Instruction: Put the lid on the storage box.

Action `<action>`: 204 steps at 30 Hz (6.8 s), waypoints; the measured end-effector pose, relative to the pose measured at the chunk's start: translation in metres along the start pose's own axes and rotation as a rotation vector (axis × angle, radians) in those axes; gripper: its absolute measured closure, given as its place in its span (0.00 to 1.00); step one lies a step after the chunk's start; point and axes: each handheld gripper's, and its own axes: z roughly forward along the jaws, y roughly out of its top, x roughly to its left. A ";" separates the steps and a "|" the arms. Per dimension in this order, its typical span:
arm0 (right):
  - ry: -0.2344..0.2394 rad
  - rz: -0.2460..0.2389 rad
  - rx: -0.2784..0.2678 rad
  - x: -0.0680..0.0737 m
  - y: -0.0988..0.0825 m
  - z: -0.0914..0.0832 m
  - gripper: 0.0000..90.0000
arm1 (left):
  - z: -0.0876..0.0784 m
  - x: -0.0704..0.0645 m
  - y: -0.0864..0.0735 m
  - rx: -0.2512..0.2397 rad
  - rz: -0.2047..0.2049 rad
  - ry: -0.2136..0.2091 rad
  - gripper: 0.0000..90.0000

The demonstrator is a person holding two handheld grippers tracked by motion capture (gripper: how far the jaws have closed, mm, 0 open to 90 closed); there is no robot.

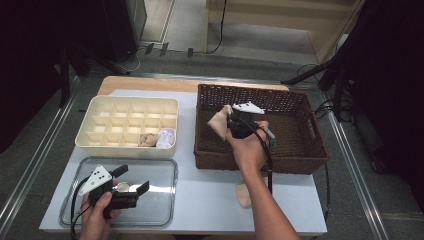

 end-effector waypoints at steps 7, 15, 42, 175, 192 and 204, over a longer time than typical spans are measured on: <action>-0.001 0.005 -0.036 -0.003 -0.004 -0.019 0.97 | 0.001 -0.003 0.000 0.004 0.008 -0.005 0.00; -0.002 0.007 -0.094 -0.003 -0.013 -0.038 0.97 | 0.002 -0.005 0.000 0.003 0.012 -0.005 0.00; 0.016 0.069 -0.340 -0.005 -0.043 -0.070 0.97 | 0.003 -0.022 -0.001 0.007 0.051 -0.007 0.00; -0.098 0.059 -0.084 -0.033 -0.206 -0.116 0.86 | 0.041 -0.086 -0.008 0.094 0.114 -0.073 0.00; -0.048 0.181 -0.174 -0.067 -0.200 -0.151 1.00 | 0.042 -0.084 -0.009 0.093 0.097 -0.084 0.00; -0.129 0.251 -0.188 -0.104 -0.206 -0.162 1.00 | 0.042 -0.083 -0.009 0.091 0.093 -0.086 0.00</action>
